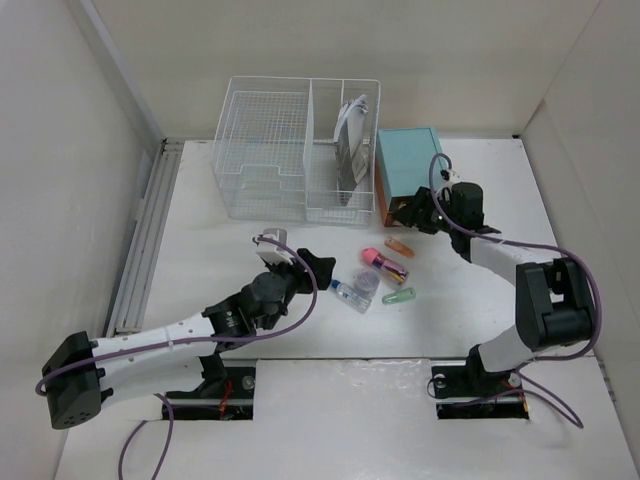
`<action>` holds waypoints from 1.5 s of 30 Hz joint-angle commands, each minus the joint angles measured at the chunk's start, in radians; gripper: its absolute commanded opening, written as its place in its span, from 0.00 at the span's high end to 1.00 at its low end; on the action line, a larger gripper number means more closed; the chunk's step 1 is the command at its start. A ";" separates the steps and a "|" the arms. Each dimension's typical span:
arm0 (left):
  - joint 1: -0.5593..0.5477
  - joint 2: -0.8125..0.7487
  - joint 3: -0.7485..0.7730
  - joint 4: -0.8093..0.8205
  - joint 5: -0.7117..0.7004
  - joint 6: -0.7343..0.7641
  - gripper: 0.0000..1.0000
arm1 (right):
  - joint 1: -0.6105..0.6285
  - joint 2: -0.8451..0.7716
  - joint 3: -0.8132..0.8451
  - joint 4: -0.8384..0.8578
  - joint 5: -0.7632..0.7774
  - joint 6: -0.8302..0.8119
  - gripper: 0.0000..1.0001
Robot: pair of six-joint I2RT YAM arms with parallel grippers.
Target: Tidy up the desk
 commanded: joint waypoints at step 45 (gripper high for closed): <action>-0.095 0.359 0.139 0.136 0.233 0.259 0.27 | -0.024 -0.248 -0.171 -0.102 -0.019 -0.137 0.80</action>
